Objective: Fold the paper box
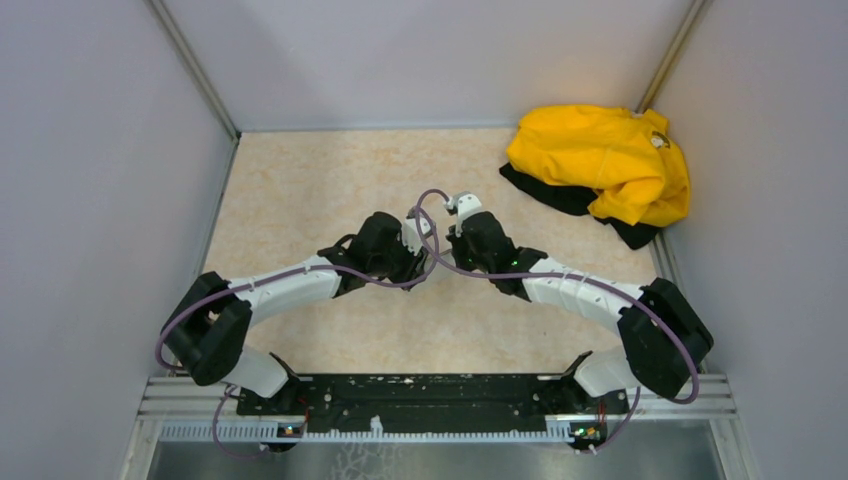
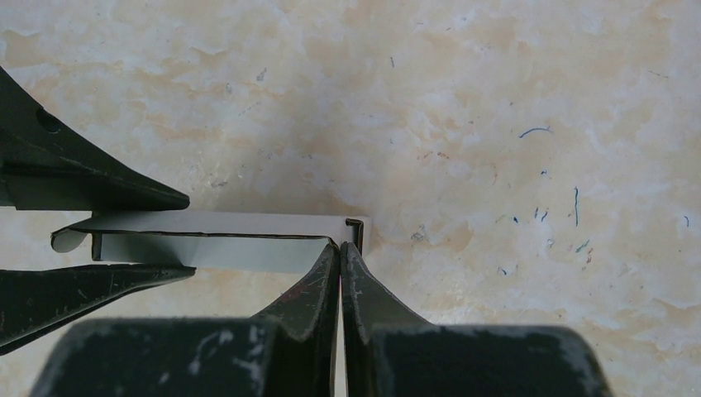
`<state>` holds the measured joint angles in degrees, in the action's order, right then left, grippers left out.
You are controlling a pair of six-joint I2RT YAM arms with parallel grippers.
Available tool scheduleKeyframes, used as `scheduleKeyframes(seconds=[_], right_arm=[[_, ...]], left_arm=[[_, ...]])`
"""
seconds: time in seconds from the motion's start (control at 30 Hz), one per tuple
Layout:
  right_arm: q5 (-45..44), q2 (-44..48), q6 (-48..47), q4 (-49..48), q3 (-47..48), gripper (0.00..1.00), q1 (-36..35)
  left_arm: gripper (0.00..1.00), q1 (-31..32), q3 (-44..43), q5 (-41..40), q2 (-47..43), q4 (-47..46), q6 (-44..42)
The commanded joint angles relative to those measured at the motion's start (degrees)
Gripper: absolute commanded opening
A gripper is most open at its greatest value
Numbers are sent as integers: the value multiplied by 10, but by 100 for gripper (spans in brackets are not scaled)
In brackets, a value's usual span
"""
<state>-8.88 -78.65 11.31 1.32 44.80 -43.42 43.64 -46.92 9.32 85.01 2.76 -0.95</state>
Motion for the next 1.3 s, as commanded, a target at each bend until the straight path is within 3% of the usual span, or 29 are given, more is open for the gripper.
scheduleKeyframes(seconds=[0.0,0.73,0.97,1.27], right_arm=[[-4,8,10,-6,19,0,6],[-58,14,-20,-23,1,0,6],[-41,13,-21,-22,-3,16,7],[-26,9,-27,-30,-4,15,6]], left_arm=[[44,0,-9,7,14,2,-5],[43,0,-11,10,18,3,-5],[43,0,-13,12,23,3,-5],[43,0,-14,15,22,4,-5]])
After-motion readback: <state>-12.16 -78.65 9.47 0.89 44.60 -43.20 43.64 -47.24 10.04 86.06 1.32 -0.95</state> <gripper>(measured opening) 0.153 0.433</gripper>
